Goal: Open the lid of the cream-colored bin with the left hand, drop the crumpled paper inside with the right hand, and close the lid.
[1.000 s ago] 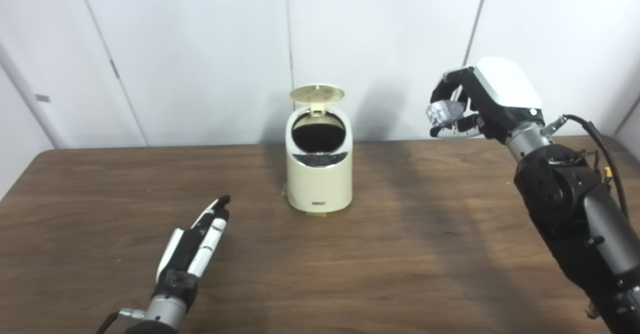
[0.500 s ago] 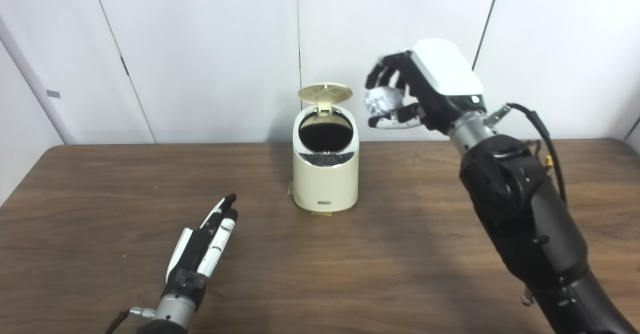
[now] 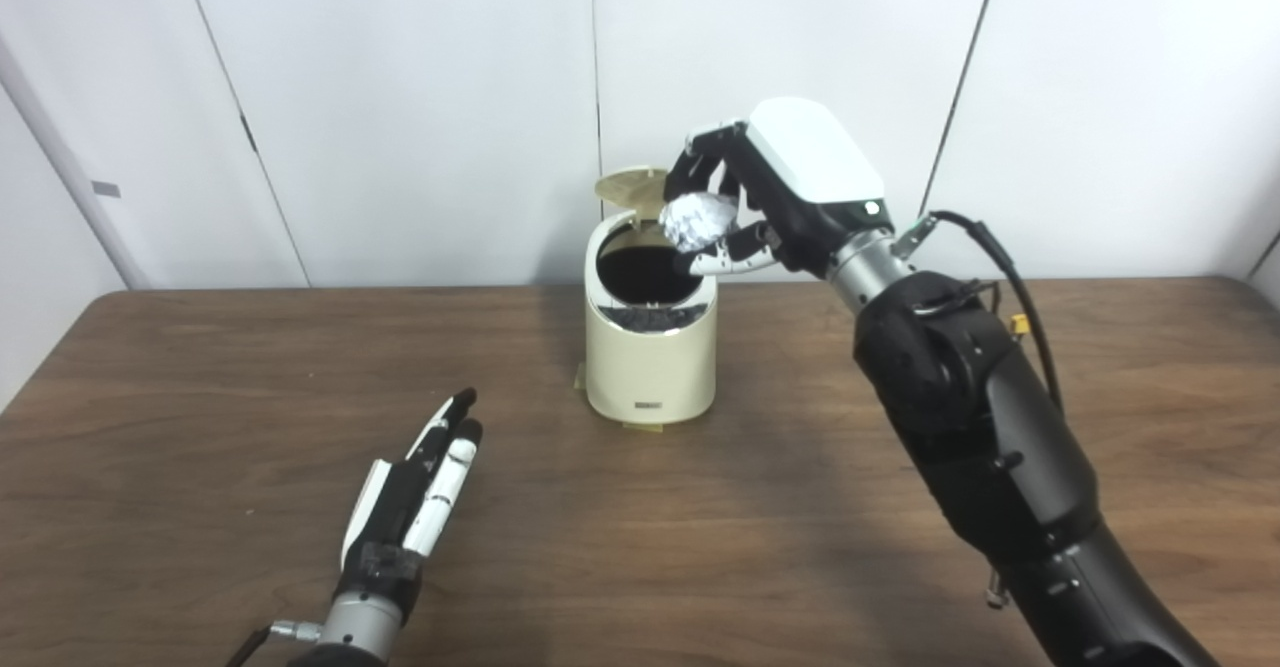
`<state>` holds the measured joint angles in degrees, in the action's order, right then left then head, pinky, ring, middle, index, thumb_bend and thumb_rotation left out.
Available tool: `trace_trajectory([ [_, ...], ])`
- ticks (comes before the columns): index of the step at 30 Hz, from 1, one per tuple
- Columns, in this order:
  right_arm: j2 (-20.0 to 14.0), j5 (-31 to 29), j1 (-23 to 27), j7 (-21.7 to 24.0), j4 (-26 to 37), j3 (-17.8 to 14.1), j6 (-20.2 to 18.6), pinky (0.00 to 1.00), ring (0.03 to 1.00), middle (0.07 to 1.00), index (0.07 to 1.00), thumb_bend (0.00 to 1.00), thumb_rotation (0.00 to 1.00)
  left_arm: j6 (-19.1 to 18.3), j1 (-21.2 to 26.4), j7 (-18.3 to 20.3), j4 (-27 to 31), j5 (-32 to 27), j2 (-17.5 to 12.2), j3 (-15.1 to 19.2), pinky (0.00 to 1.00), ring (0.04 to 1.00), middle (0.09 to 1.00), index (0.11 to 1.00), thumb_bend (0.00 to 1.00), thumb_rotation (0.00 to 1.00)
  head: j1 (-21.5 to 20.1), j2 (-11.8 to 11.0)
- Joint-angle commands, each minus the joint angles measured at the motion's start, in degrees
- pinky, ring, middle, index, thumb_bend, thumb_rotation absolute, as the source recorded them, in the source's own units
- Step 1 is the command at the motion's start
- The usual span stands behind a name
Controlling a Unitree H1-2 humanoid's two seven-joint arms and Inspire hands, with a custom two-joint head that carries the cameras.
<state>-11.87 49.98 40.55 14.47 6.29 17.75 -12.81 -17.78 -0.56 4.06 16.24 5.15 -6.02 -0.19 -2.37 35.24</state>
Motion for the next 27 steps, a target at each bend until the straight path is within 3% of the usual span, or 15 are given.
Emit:
trace_trajectory([
  [1, 0.82, 0.30, 3.77, -2.31, 0.51, -0.13, 1.71, 0.29, 0.401, 0.520, 0.510, 0.49, 0.00, 2.03, 1.00, -0.81, 1.33, 0.30, 0.41, -0.11, 1.00, 1.000, 1.000, 1.000, 0.58, 0.90, -0.08, -0.02],
  [9, 3.27, 0.07, 5.26, -4.35, -4.68, 1.36, 3.47, 0.30, 0.390, 0.508, 0.502, 0.50, 0.00, 2.09, 1.62, -1.17, 0.91, 0.43, 0.94, -0.27, 1.00, 1.000, 1.000, 1.000, 0.59, 0.89, -0.04, -0.16],
  [27, 3.86, 1.47, 5.95, -5.71, -10.08, 3.12, 2.77, 0.32, 0.390, 0.514, 0.493, 0.50, 0.00, 3.09, 1.52, -1.76, 0.84, -0.16, 1.51, -0.20, 1.00, 1.000, 1.000, 1.000, 0.60, 0.88, 0.61, -0.13],
])
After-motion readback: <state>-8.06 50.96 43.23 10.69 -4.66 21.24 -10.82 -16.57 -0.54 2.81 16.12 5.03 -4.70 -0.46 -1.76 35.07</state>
